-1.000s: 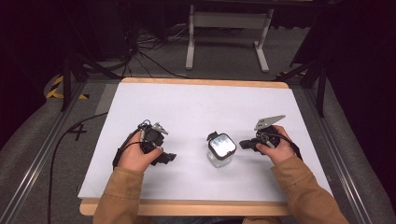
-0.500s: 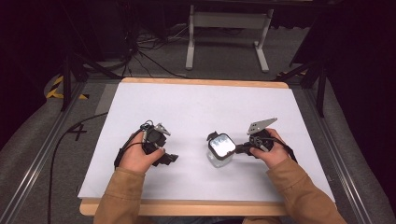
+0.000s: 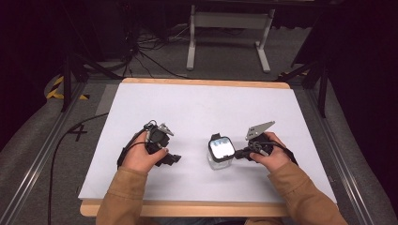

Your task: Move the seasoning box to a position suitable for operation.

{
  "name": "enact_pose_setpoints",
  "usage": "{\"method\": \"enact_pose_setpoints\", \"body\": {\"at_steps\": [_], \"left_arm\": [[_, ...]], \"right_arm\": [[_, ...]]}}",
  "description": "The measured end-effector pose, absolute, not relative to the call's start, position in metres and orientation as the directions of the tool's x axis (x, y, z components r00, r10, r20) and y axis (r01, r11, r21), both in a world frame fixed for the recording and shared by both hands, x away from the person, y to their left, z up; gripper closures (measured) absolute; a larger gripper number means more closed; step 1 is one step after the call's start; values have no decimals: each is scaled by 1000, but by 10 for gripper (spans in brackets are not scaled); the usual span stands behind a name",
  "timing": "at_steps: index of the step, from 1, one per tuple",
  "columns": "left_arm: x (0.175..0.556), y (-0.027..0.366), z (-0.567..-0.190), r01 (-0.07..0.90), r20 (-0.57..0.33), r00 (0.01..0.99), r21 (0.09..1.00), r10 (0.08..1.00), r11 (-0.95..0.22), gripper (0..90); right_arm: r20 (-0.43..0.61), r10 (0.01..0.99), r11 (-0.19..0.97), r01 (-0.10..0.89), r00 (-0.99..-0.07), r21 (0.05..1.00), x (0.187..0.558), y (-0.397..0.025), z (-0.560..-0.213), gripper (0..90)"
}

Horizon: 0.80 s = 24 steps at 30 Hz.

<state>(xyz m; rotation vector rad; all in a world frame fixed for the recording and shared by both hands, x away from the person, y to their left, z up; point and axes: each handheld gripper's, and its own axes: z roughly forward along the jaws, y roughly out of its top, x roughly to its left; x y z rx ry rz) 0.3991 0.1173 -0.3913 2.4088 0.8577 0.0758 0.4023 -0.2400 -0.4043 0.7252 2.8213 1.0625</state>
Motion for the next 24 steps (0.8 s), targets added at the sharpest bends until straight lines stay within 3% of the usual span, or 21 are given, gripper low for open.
{"method": "enact_pose_setpoints", "body": {"at_steps": [18, 24], "left_arm": [[403, 102, -392, 521, -124, 823, 555, 555, -648, 219], [403, 97, -389, 473, -85, 849, 563, 521, -678, 286]], "right_arm": [[114, 417, 683, 394, -902, 615, 390, -230, -410, 900], [120, 411, 684, 393, -904, 615, 388, -228, -412, 900]]}}
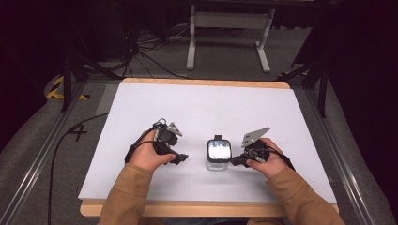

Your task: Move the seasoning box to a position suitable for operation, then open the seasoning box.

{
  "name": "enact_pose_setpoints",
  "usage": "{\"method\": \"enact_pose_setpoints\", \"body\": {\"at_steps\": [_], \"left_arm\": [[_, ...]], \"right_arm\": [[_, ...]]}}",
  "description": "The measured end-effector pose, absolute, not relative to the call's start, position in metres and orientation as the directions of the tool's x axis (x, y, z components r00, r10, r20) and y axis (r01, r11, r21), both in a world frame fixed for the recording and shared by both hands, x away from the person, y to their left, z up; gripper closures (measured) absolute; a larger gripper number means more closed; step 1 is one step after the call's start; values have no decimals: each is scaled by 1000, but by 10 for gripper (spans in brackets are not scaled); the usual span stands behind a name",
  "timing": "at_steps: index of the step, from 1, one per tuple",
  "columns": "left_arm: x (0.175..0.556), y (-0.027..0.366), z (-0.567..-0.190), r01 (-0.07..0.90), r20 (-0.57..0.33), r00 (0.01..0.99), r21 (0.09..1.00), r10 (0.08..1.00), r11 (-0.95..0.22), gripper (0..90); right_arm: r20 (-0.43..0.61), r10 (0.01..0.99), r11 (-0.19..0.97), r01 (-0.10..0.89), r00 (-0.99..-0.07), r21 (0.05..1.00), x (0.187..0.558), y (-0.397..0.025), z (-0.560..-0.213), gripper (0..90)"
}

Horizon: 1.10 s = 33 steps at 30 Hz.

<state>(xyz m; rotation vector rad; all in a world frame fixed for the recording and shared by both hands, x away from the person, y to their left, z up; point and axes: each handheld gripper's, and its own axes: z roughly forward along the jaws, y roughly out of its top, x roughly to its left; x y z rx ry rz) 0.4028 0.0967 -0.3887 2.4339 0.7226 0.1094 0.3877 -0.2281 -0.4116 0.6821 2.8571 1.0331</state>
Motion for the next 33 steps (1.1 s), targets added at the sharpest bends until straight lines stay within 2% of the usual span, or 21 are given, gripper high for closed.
{"method": "enact_pose_setpoints", "body": {"at_steps": [4, 6, 8, 10, 13, 18, 21, 33], "left_arm": [[401, 95, -380, 457, -95, 859, 586, 504, -669, 451], [400, 93, -371, 445, -106, 865, 617, 491, -649, 621], [399, 90, -363, 432, -126, 871, 657, 475, -618, 735], [399, 87, -360, 420, -132, 876, 683, 464, -598, 796], [402, 71, -352, 374, -127, 888, 759, 443, -532, 811], [409, 55, -348, 348, -125, 898, 790, 422, -506, 820], [415, 44, -348, 348, -142, 898, 808, 416, -476, 789], [432, 19, -356, 342, -154, 909, 805, 386, -484, 814]], "right_arm": [[122, 413, 673, 393, -902, 627, 387, -230, -412, 900], [116, 424, 661, 395, -898, 638, 386, -235, -409, 900], [115, 441, 646, 403, -890, 648, 386, -242, -406, 900], [115, 451, 637, 409, -885, 653, 385, -246, -405, 900], [113, 485, 612, 428, -867, 665, 380, -260, -404, 900], [105, 506, 599, 437, -856, 671, 371, -269, -404, 900], [103, 529, 582, 448, -843, 678, 366, -279, -404, 899], [99, 590, 538, 482, -801, 691, 349, -305, -402, 895]]}}
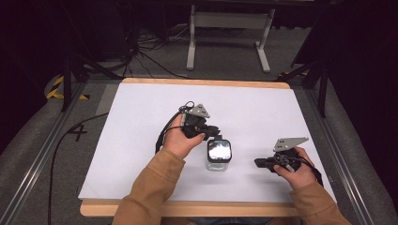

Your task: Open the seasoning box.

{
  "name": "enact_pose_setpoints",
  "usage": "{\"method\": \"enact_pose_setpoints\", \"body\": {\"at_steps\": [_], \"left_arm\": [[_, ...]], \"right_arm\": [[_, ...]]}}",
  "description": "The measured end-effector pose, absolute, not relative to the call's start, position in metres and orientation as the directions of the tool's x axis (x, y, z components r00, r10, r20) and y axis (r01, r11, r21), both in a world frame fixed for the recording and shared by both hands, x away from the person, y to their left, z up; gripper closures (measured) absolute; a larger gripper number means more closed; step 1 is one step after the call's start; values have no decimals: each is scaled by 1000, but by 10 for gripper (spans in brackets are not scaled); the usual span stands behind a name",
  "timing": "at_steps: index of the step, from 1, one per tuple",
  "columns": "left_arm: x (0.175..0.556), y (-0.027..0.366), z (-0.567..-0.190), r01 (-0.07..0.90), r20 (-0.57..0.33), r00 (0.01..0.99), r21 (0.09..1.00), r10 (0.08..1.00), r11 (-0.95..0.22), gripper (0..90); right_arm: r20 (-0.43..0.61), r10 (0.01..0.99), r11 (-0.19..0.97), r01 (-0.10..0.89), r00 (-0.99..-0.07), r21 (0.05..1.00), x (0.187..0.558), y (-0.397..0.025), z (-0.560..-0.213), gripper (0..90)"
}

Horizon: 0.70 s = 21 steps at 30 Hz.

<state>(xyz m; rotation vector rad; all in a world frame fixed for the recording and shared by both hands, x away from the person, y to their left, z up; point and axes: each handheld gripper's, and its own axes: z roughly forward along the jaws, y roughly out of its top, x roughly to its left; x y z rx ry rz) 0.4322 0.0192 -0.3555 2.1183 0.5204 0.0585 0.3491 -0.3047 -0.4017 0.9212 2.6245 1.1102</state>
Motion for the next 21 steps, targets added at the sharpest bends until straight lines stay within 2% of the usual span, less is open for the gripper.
{"method": "enact_pose_setpoints", "body": {"at_steps": [21], "left_arm": [[443, 9, -365, 369, -158, 904, 758, 397, -537, 856]], "right_arm": [[109, 605, 522, 496, -789, 693, 342, -311, -403, 881]]}}
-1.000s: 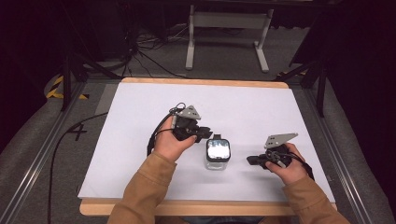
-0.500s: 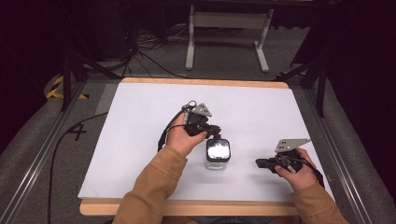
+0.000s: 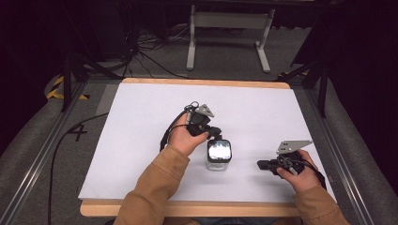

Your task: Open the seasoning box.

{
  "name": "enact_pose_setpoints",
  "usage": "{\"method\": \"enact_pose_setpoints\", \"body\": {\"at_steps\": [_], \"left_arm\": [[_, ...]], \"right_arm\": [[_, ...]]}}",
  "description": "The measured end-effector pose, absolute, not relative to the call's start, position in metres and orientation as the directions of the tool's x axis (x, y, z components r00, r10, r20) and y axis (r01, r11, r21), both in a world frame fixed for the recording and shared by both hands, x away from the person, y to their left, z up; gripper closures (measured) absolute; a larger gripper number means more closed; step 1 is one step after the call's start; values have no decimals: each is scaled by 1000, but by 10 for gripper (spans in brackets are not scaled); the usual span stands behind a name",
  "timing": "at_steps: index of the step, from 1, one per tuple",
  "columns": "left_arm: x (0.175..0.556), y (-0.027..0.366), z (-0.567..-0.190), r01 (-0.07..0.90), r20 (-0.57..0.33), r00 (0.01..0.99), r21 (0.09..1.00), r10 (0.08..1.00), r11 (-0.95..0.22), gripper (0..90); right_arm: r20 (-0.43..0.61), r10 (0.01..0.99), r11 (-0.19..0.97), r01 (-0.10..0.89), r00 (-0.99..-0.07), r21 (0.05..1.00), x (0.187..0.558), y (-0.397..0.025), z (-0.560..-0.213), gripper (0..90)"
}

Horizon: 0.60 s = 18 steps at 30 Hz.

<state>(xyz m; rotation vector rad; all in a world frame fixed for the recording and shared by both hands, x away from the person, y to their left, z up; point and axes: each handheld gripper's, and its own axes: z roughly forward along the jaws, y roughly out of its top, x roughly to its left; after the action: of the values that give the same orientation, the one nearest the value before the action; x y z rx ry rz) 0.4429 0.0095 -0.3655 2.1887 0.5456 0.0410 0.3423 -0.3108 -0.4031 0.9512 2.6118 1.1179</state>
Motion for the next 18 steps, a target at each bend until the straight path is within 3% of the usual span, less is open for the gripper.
{"method": "enact_pose_setpoints", "body": {"at_steps": [18], "left_arm": [[445, 9, -369, 403, -207, 893, 762, 399, -507, 866]], "right_arm": [[75, 559, 543, 433, -826, 719, 336, -289, -397, 886]]}}
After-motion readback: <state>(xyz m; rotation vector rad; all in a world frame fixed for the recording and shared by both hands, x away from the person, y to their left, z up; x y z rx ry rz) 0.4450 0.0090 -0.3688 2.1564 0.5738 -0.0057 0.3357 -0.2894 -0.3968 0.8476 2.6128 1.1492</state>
